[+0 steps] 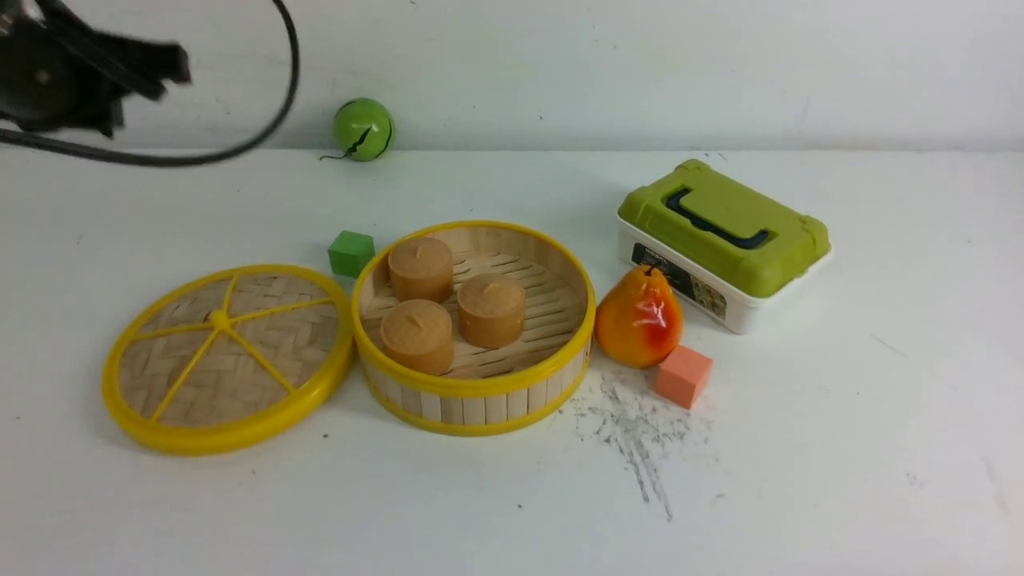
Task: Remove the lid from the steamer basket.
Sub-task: Use the left arm to place the steamer lid on the table
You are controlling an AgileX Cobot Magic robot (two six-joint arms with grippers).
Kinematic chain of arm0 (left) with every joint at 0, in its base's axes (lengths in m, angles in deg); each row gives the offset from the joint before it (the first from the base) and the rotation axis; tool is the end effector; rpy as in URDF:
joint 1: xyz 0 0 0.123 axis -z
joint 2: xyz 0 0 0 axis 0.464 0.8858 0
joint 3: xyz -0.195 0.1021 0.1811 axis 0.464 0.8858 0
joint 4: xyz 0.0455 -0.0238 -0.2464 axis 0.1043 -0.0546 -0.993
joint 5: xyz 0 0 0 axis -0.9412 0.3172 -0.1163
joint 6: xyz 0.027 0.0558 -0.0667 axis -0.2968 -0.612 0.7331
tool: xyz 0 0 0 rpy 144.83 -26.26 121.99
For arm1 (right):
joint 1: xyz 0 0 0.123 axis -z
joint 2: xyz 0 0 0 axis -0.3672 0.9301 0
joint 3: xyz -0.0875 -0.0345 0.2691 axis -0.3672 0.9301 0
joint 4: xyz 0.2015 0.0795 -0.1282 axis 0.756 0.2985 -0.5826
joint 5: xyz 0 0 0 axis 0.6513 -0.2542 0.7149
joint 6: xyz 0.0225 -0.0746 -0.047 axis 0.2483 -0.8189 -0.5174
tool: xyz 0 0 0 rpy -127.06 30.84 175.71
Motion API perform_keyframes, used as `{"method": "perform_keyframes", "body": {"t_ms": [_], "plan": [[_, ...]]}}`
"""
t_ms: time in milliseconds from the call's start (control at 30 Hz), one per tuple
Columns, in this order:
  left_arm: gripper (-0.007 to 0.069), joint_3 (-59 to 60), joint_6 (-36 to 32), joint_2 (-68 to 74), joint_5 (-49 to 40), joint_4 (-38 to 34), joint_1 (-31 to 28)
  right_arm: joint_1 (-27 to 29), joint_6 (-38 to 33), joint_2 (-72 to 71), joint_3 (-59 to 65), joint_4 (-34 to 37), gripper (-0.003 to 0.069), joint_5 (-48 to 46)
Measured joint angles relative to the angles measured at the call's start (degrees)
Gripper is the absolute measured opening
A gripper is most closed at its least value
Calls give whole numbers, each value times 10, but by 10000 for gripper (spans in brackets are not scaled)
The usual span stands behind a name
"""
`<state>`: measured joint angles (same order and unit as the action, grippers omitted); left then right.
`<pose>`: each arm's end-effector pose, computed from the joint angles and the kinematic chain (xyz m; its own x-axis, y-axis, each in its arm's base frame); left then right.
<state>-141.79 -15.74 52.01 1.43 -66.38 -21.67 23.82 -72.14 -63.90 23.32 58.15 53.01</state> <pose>0.3275 -0.0188 0.4073 -0.5422 -0.1634 -0.8242 -0.1608 0.9830 -0.0891 0.0513 -0.0042 0.1725 -0.3104 -0.0781 -0.9474 0.0339 0.9951 -0.0931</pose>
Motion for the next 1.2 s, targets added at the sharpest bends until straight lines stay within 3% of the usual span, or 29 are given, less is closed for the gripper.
{"method": "perform_keyframes", "body": {"t_ms": [200, 433, 567, 733, 1033, 1200], "plan": [[-13, 51, -14, -90, 11, -65, 0, 0, 0, 0, 0, 0, 240, 0], [-13, 254, -23, -213, 190, -142, 0, 0, 0, 0, 0, 0, 240, 0], [-13, 319, -26, -136, 211, -191, 0, 0, 0, 0, 0, 0, 240, 0], [-13, 313, -45, -26, 198, -239, 0, 0, 0, 0, 0, 0, 240, 0], [-13, 237, -197, 155, 197, -398, 0, 0, 0, 0, 0, 0, 240, 0], [-13, 216, -261, 205, 203, -449, 0, 0, 0, 0, 0, 0, 240, 0]]}}
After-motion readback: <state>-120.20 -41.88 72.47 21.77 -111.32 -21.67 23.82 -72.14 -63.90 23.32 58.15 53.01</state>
